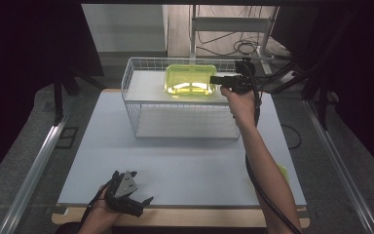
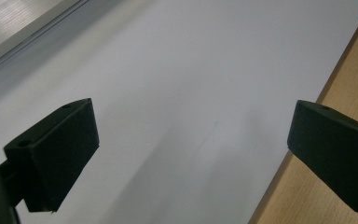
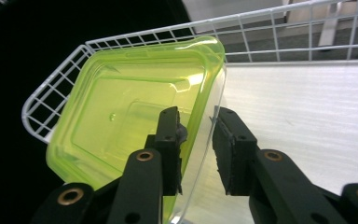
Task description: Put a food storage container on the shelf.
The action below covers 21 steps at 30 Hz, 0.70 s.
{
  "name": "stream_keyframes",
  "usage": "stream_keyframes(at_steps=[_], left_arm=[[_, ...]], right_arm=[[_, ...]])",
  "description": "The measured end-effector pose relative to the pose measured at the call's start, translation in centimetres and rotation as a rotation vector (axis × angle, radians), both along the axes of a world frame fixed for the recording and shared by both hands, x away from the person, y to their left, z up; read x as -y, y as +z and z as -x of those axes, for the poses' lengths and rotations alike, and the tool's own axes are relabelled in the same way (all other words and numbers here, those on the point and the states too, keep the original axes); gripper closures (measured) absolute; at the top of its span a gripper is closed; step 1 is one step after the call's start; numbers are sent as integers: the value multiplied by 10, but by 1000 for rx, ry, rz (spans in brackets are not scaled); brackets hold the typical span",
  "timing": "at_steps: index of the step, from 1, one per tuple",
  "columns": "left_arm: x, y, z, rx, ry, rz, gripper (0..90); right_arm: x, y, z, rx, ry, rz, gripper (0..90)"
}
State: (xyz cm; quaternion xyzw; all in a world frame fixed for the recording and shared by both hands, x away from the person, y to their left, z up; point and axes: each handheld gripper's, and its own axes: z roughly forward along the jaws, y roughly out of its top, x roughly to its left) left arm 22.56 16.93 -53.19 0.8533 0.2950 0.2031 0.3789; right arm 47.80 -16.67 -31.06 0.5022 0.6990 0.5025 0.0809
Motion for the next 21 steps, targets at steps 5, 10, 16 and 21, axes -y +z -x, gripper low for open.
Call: stream_keyframes(at_steps=[5,10,16,21], left_arm=[[0,0,0,1,0,-2,17],[0,0,0,2,-3,-3,17],[0,0,0,0,-6,-8,17],[1,-1,0,-2,-8,-9,17]], right_arm=[[-4,1,-2,19,-14,59,691],[-8,0,-5,26,-13,74,664],[-10,-3,-8,24,-8,73,636],[-12,-3,-10,37,-6,125,599]])
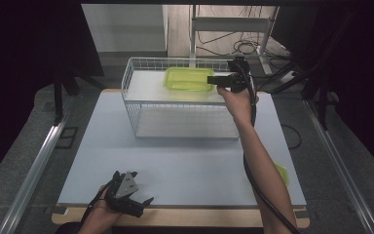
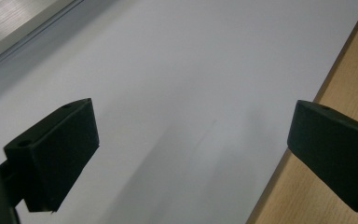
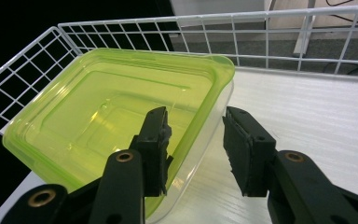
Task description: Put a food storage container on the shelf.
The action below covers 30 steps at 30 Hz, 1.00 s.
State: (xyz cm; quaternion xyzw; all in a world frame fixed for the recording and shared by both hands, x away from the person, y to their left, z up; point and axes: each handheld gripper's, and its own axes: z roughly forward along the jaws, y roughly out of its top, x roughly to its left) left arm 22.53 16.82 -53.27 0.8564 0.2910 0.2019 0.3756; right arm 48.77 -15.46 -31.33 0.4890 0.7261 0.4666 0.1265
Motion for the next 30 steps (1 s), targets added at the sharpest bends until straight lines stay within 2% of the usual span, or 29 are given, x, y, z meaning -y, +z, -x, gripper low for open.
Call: stream_keyframes(at_steps=[12,15,19,21,26,30], left_arm=[[0,0,0,1,-5,-13,17],[0,0,0,1,-4,-12,17],[1,0,0,-1,-1,-6,17],[1,0,0,-1,-2,-6,17],[2,0,0,2,-6,-20,17],[2,-1,0,3,-3,-13,17]], right_arm=[[0,11,7,65,8,29,574],[2,15,15,76,30,31,657],[3,21,30,99,74,41,817],[3,21,41,113,110,49,876],[-3,14,58,115,184,62,892],[-6,7,59,106,202,71,892]])
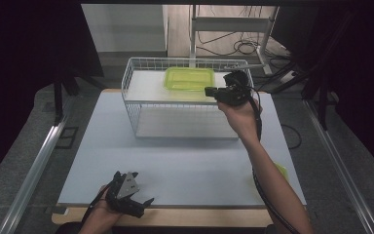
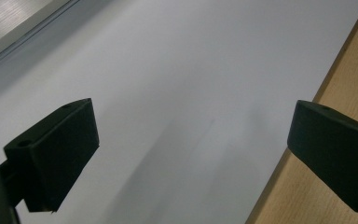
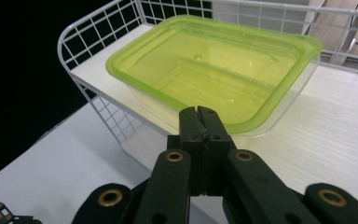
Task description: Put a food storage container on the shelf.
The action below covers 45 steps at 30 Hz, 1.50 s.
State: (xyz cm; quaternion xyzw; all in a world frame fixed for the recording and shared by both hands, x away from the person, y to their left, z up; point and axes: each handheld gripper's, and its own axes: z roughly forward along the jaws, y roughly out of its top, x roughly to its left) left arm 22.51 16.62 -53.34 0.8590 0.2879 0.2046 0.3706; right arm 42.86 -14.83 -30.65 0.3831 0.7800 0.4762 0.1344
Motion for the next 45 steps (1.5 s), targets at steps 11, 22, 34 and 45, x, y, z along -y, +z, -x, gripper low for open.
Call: stream_keyframes(at_steps=[11,22,34,45], left_arm=[[-1,0,0,0,-1,-2,17],[-3,4,0,-19,12,45,38],[-1,5,2,10,29,0,47],[-1,6,0,5,42,-5,31]], right_arm=[[-1,-8,-7,-3,-11,-4,891],[-1,-9,15,21,41,14,763],[3,-26,37,23,100,43,533],[9,-47,60,24,129,77,360]])
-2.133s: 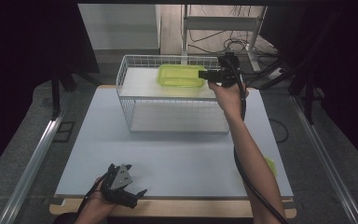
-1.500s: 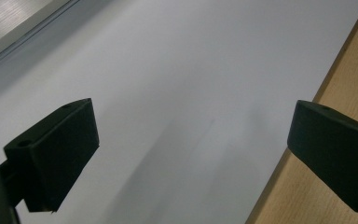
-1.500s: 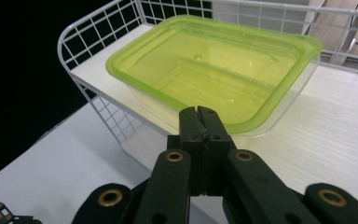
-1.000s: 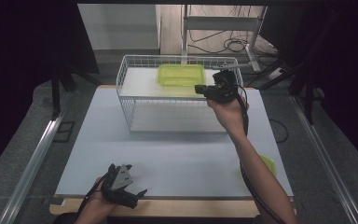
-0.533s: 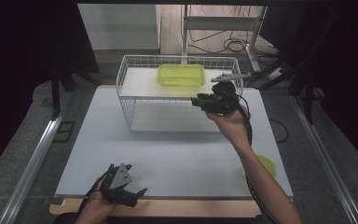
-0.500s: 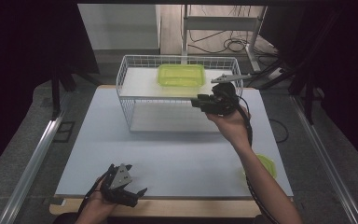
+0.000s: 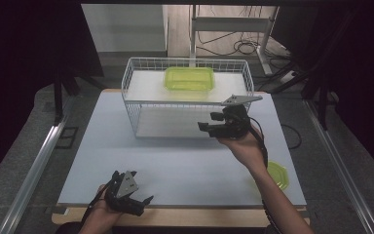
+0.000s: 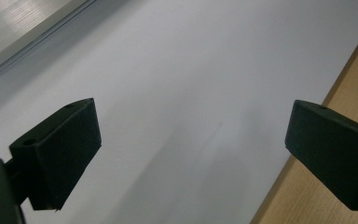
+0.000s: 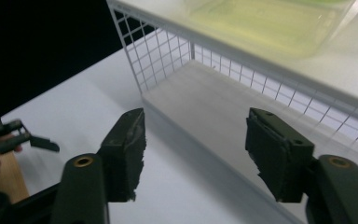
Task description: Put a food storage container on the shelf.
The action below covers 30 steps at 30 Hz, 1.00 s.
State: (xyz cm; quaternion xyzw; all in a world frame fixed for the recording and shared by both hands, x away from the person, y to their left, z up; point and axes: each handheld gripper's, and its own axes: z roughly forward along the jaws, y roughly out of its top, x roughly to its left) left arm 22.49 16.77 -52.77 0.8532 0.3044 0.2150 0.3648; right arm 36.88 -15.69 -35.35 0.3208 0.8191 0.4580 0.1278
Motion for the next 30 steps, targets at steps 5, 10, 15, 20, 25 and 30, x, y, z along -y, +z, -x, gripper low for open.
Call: stream_keyframes(at_steps=[5,10,15,20,25,30], left_arm=[[-2,0,-1,-13,-4,32,30],[-4,1,-3,-20,-15,78,30],[-7,2,-4,-18,-17,110,30],[-6,3,-2,-10,7,115,27],[-7,5,-2,-7,20,126,27],[-7,5,-1,-2,13,113,27]], right_arm=[[3,-10,11,10,9,6,302],[7,-22,23,26,11,4,250],[11,-33,32,41,19,14,199],[16,-46,40,69,14,8,96],[23,-59,47,69,-10,-9,46],[29,-73,55,56,-13,5,44]])
